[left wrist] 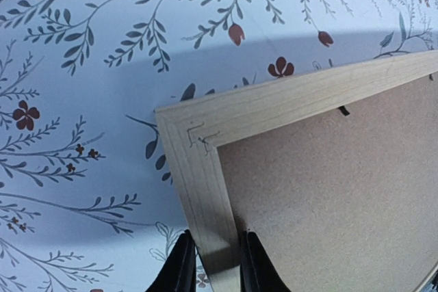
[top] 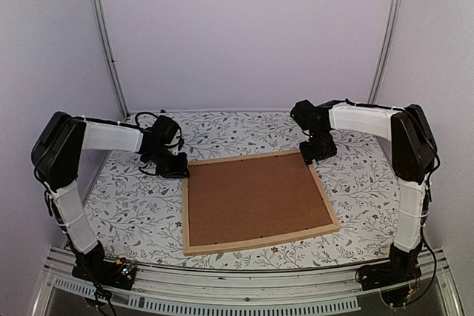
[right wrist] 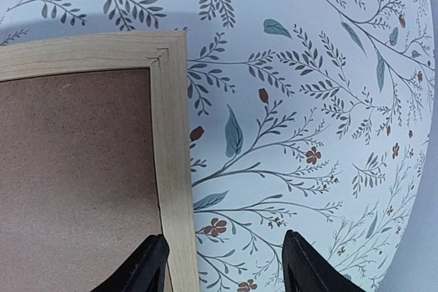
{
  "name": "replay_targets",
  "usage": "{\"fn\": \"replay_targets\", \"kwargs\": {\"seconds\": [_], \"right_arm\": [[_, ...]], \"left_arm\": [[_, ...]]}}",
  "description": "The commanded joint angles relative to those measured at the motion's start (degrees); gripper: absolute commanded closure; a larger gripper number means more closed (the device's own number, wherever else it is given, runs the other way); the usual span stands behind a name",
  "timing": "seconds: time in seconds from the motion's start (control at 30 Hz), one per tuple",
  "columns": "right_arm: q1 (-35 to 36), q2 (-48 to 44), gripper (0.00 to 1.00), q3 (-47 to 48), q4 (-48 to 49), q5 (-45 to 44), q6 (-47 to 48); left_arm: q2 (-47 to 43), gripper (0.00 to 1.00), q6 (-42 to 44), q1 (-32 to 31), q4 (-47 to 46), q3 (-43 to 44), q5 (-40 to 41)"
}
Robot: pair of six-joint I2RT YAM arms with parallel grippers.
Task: Put the photo into the frame
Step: Press the fastener onto the backboard.
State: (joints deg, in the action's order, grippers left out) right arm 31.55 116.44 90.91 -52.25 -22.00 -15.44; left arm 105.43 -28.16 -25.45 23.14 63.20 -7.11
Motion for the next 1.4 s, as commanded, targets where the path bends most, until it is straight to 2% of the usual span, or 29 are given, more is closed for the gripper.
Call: {"fn": "replay_targets", "kwargs": {"seconds": [0.0, 0.63, 1.37], "right_arm": [[-0.63, 1.25, 0.40, 1.89, -2.46, -3.24, 0.04], [-1.27, 5.45, 0.40, 1.81, -0.50, -0.27, 0.46], [1.85, 7.74, 0.41, 2.95, -1.75, 1.52, -0.61]], "left_arm": [[1.80, 0.81, 2.59, 0.03, -1.60, -1.06, -0.81], [1.80, 0.81, 2.69, 0.03, -1.72, -1.19, -0.89], [1.98, 0.81, 2.80, 0.10, -1.69, -1.15, -1.00]]}}
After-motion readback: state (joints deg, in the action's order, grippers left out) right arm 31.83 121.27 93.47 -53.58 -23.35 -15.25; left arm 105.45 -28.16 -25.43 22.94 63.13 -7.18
